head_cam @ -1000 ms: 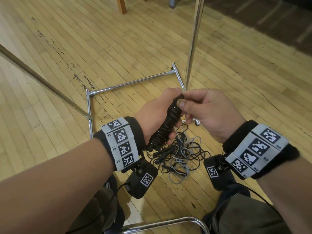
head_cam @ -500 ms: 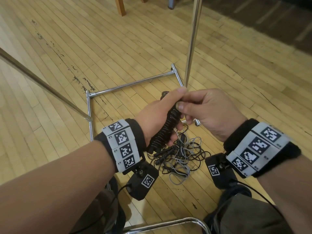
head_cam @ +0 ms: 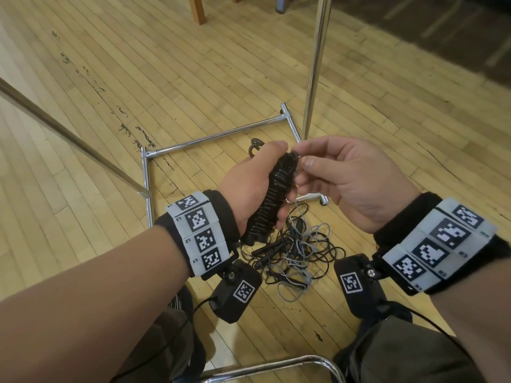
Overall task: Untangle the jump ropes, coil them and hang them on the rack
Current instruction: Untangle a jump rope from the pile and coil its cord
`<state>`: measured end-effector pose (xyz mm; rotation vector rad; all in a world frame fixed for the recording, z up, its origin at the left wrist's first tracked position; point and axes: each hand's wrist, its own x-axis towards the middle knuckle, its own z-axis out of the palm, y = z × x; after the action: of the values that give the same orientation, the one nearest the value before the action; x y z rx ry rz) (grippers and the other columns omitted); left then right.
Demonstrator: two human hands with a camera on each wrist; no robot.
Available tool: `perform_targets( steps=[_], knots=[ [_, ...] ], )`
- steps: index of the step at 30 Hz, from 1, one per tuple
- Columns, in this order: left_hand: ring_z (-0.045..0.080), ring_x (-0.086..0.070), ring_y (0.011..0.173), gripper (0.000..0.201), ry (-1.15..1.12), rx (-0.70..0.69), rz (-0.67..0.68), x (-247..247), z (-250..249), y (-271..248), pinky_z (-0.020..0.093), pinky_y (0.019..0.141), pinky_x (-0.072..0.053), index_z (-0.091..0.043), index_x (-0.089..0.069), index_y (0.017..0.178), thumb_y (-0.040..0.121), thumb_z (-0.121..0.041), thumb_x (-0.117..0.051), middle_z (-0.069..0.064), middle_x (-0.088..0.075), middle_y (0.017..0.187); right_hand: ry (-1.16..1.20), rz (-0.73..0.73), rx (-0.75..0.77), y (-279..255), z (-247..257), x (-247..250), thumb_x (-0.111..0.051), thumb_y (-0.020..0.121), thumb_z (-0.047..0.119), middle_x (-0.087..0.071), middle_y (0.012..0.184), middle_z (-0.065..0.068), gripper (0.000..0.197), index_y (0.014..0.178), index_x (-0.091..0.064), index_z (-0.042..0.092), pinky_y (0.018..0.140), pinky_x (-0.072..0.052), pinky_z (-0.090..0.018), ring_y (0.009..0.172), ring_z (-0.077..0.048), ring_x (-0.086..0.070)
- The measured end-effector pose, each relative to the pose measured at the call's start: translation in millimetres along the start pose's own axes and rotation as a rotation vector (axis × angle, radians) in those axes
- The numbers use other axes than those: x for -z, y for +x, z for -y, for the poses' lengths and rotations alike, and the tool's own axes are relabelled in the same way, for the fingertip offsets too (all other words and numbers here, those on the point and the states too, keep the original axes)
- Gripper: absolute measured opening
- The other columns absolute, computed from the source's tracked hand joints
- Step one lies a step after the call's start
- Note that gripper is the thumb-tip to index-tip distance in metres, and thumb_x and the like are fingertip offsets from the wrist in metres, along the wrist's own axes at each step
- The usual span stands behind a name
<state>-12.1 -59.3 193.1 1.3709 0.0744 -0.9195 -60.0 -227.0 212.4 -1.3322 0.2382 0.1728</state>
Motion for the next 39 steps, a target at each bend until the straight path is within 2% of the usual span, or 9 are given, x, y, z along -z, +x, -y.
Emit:
perform_targets(
  steps=[6,13,16,18,22,26,29,34,39],
  knots=[
    [0.025,-0.049,0.043,0.057,-0.012,-0.02,0.051,-5,-1,-2,0.03,0.048,-0.046,-0.006,-0.059,0.094,0.096,-0.061,-0.046,0.011,-0.056,0.07,0.028,-0.008,0.02,0,-1,1,-0.072,0.081,0.003,-0.066,0.077,-0.013,0.026,0.107,-0.069,0.0,0.058,-0.054,-0.027,0.064,-0.017,-0.062],
    [0.024,-0.049,0.042,0.056,0.016,-0.059,0.03,-8,2,-2,0.03,0.046,-0.046,-0.003,-0.058,0.094,0.095,-0.058,-0.047,0.012,-0.057,0.07,-0.001,-0.033,0.034,1,-6,1,-0.076,0.072,0.013,-0.064,0.083,-0.018,0.036,0.105,-0.067,0.001,0.059,-0.054,-0.03,0.064,-0.019,-0.06],
    [0.022,-0.048,0.042,0.055,-0.022,0.001,0.061,-8,2,-2,0.029,0.046,-0.046,-0.005,-0.058,0.095,0.1,-0.058,-0.042,0.011,-0.055,0.07,-0.013,-0.046,0.035,1,-9,0,-0.078,0.073,0.016,-0.063,0.082,-0.02,0.031,0.101,-0.07,0.005,0.057,-0.053,-0.029,0.063,-0.02,-0.058],
    [0.021,-0.047,0.041,0.054,-0.075,0.053,0.106,-8,2,-3,0.028,0.045,-0.045,-0.01,-0.059,0.086,0.104,-0.057,-0.038,0.009,-0.054,0.069,-0.028,-0.055,0.037,1,-11,-1,-0.079,0.075,0.017,-0.064,0.077,-0.016,0.029,0.1,-0.072,0.006,0.057,-0.052,-0.029,0.062,-0.019,-0.057],
    [0.017,-0.048,0.039,0.053,-0.264,0.126,0.227,-8,3,-5,0.024,0.042,-0.044,-0.012,-0.061,0.078,0.103,-0.051,-0.035,0.007,-0.055,0.065,-0.057,-0.042,0.034,1,-9,1,-0.078,0.075,0.022,-0.065,0.081,-0.017,0.029,0.101,-0.076,0.01,0.067,-0.049,-0.036,0.072,-0.026,-0.057],
    [0.016,-0.05,0.039,0.046,-0.357,0.166,0.298,-5,2,-6,0.023,0.042,-0.045,-0.011,-0.064,0.077,0.093,-0.05,-0.046,0.005,-0.058,0.064,-0.109,-0.031,0.032,-1,-8,3,-0.074,0.087,0.001,-0.07,0.091,-0.017,0.024,0.107,-0.079,0.014,0.076,-0.051,-0.043,0.078,-0.024,-0.062],
    [0.016,-0.051,0.04,0.046,-0.356,0.161,0.33,-3,1,-5,0.023,0.042,-0.045,-0.01,-0.064,0.079,0.092,-0.05,-0.047,0.005,-0.059,0.064,-0.129,-0.036,0.028,-1,-9,1,-0.069,0.093,-0.002,-0.067,0.087,-0.019,0.026,0.111,-0.079,0.014,0.081,-0.049,-0.052,0.077,-0.033,-0.059],
    [0.016,-0.051,0.04,0.05,-0.353,0.163,0.329,-1,-1,-5,0.024,0.042,-0.045,-0.006,-0.061,0.088,0.097,-0.051,-0.042,0.007,-0.058,0.064,-0.161,-0.032,0.055,-3,-6,-1,-0.069,0.095,0.006,-0.066,0.086,-0.015,0.022,0.105,-0.081,0.022,0.073,-0.048,-0.04,0.074,-0.017,-0.058],
    [0.018,-0.05,0.04,0.048,-0.302,0.162,0.312,-2,-2,-5,0.025,0.043,-0.046,-0.006,-0.063,0.085,0.093,-0.05,-0.047,0.008,-0.056,0.064,-0.17,-0.063,0.084,-4,-6,-2,-0.071,0.094,0.006,-0.065,0.082,-0.019,0.018,0.1,-0.082,0.019,0.078,-0.049,-0.046,0.07,-0.018,-0.058]
  ],
)
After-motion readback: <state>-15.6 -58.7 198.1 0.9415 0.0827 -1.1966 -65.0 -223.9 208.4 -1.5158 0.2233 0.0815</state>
